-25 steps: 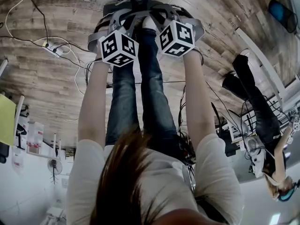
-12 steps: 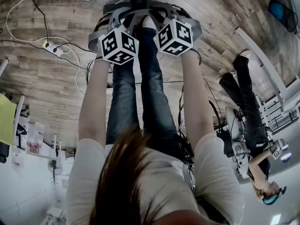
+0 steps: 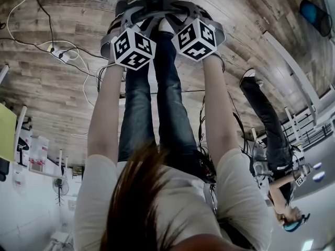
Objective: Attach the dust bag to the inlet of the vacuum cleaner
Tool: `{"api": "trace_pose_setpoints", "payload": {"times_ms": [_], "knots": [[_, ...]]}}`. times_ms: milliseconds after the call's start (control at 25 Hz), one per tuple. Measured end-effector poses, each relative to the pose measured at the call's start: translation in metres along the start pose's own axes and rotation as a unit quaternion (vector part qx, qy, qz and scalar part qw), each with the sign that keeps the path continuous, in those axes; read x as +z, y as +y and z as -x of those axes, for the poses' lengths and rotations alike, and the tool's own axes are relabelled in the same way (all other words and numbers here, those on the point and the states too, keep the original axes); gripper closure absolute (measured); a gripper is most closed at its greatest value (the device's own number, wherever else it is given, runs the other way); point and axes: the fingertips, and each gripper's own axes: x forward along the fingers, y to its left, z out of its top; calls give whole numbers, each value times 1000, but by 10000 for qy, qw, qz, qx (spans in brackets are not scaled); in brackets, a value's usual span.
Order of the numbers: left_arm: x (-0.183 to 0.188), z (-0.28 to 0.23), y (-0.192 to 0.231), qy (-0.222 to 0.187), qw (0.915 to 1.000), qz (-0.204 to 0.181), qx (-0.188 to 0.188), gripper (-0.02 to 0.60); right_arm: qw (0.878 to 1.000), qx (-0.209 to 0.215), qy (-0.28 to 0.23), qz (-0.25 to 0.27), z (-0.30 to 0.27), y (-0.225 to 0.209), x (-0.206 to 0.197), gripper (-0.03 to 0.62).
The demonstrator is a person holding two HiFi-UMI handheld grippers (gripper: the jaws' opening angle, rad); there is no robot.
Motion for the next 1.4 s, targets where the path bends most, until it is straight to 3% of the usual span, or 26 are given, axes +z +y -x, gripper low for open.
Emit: {"api": "trace_pose_setpoints", "payload": {"times_ms": [560,840,1160,1400], "knots": [[10,8,-1,-69,9999,136,71,360,9998,161,-29,-70,8,4,0,390],[17,29,1,-285,9986,394,198,364,9973,-160,-513,-505,31,1,12,413],[40,70,4,-761,9929,586,702,530,9723,-997,-1504,-1489,69,-7,41,589],[65,109,11,-1152,9863,612,1010,565,9617,-1136,-1806,-1718,96,-10,72,591]]}}
